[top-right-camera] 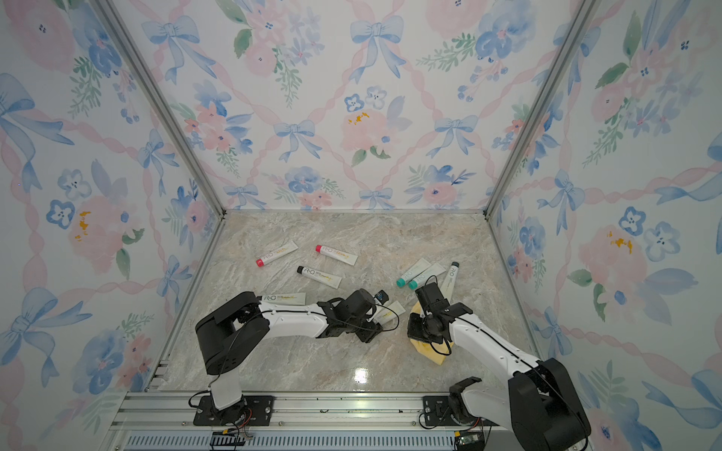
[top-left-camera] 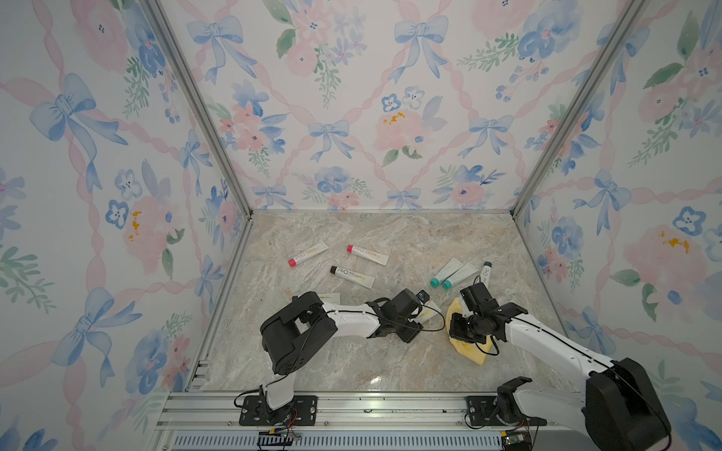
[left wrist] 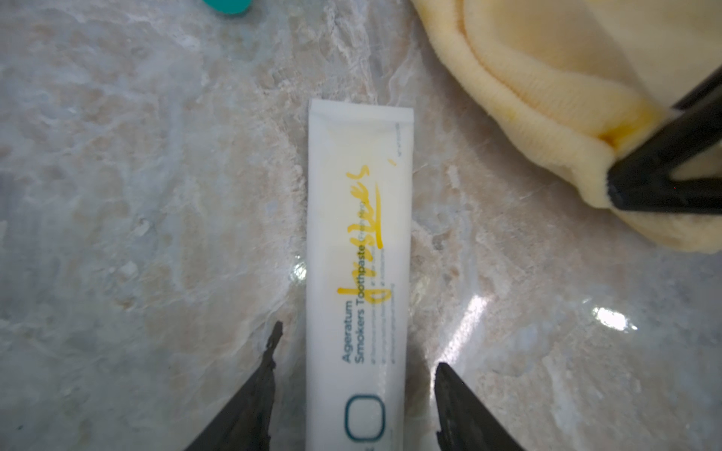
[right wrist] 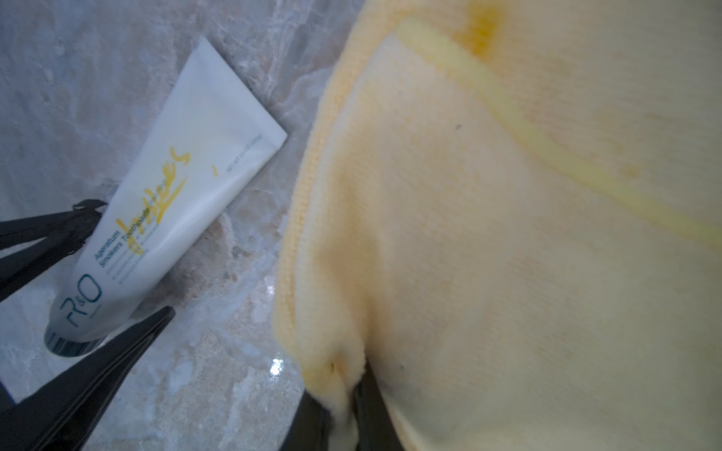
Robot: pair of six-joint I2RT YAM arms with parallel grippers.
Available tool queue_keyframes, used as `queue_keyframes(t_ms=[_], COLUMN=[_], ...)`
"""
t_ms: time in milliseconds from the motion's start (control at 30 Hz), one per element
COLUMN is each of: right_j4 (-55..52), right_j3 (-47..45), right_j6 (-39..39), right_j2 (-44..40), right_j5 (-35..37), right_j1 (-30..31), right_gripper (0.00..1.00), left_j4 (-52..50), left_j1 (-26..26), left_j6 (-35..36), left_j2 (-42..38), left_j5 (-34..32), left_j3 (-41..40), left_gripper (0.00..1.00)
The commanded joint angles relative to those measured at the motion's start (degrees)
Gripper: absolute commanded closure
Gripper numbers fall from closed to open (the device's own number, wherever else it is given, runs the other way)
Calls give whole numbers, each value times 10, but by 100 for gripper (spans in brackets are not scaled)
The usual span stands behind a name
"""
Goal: Wipe the surface of the toothpaste tube
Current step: Move the toothpaste to the center of the board, then wipe the dirt from the toothpaste tube.
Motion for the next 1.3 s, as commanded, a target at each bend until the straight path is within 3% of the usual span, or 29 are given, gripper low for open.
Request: queue_keyframes(t_ms=[0, 233, 700, 1000, 1267], right_j4=[-13, -5, -21, 6, 71], right_j3=[4, 7, 47, 109, 133], right_j6=[-7, -4, -7, -3, 36], right_j2=[8, 24, 29, 75, 157], right_j5=[-4, -5, -16, -97, -152], right_j1=[-1, 6, 14, 27, 77], right_gripper=[87, 87, 87, 87, 87], left_j4=[2, 51, 105, 111, 112], left_j1=[-1, -1, -1, -1, -8], left_j6=[-13, -32, -36, -41, -38], left_j2=[-38, -67, -92, -121, -107], left_j5=[-5, -8, 7, 34, 44], left_j3=[-43, -114, -164, -209, -204], left_gripper=[33, 35, 68, 70, 69])
